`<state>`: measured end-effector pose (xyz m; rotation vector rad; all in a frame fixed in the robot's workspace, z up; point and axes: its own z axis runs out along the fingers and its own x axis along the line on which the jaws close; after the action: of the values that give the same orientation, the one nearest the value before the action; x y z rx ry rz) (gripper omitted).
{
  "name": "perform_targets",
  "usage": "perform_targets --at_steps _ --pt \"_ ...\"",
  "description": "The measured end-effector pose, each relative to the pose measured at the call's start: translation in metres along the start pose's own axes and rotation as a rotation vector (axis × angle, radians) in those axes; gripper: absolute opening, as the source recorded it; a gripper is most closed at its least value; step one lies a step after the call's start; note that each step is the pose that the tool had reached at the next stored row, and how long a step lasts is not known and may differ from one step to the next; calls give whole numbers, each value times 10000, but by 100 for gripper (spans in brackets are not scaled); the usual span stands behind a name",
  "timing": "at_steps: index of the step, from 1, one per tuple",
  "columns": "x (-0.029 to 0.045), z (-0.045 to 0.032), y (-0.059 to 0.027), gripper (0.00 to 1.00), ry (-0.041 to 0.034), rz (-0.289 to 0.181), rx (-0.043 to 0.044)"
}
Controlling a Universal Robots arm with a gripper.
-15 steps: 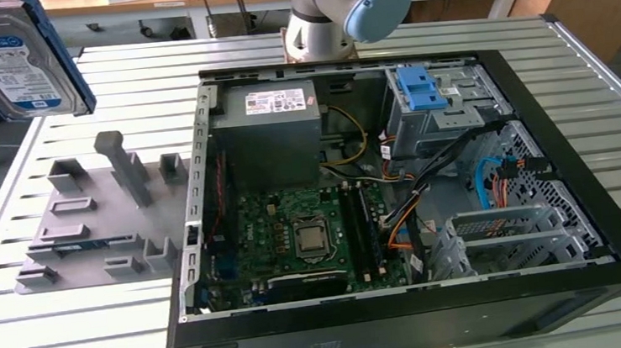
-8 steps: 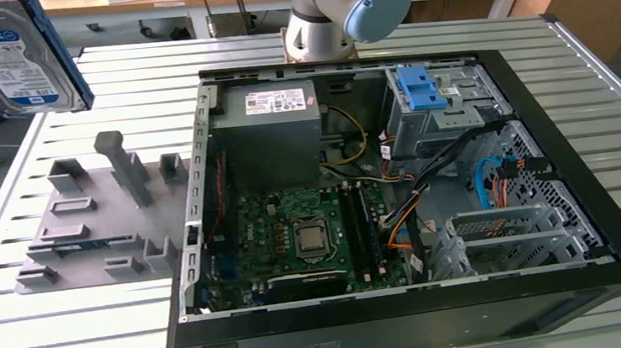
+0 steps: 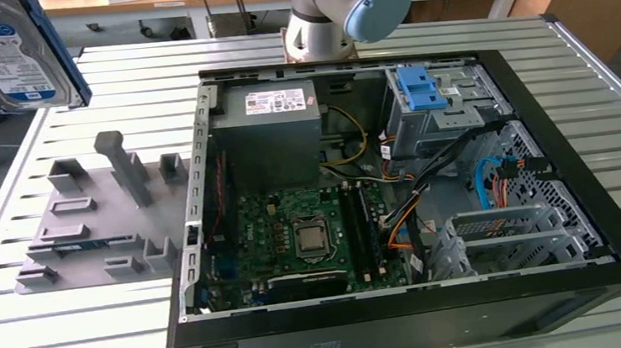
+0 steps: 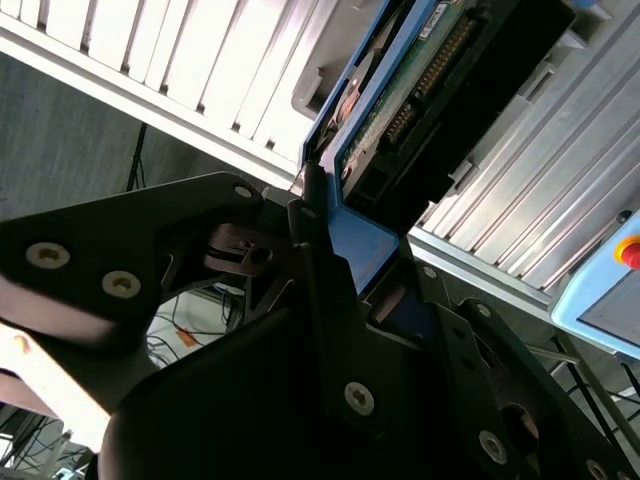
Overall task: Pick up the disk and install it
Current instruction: 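Pick up the disk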
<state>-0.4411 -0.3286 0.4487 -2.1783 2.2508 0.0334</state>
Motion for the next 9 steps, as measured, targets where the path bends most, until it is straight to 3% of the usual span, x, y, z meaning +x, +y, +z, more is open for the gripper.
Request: perform_targets --at_steps 9 --pt "-1 -71 1 36 -1 0 1"
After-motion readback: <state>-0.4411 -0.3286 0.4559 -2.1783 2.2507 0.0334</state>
